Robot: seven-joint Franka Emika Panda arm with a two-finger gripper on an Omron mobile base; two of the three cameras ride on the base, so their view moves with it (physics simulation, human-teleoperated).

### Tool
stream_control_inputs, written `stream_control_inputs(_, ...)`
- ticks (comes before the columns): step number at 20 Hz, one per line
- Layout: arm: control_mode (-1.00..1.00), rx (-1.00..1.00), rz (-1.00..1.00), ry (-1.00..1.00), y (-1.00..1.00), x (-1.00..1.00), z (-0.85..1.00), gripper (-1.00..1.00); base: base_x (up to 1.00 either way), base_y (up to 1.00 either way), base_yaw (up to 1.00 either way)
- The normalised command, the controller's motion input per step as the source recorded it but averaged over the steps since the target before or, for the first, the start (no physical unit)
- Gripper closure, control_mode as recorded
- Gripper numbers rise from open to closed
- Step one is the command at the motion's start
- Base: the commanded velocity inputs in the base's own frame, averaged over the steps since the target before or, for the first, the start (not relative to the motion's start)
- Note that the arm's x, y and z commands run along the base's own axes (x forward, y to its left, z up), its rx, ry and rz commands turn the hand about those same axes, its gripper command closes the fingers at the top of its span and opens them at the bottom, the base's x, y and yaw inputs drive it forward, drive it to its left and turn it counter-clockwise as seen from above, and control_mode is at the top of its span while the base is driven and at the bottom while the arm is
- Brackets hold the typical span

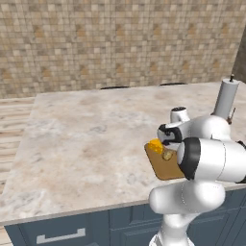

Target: Retrieve the sausage and cheese from the fridge and place them on the cutting board on the counter.

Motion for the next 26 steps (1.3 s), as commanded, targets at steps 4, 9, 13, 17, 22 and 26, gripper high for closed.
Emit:
stream_control_inputs(4,-1.0,0.11,-0.16,0.0,-0.01,-0.05,-0.33,-1.0,0.0,0.0,0.0)
stream_control_inputs(9,-1.0,0.09,-0.12,0.0,-0.07,-0.05,-0.12,-1.0,0.0,0.0,0.0)
stream_control_inputs(13,-1.0,0.11,-0.09,0.0,-0.06,-0.12,-0.03,-1.0,0.0,0.0,0.0)
stream_control_inputs(17,-1.0,0.17,-0.11,0.01,-0.01,-0.05,0.17,-1.0,0.0,0.0,0.0)
stream_control_inputs(22,-1.0,0.09,-0.09,0.03,-0.01,-0.37,0.45,-1.0,0.0,0.0,0.0)
stream_control_inputs(26,-1.0,0.01,0.03,0.0,0.0,-0.67,0.26,-1.0,0.0,0.0,0.0)
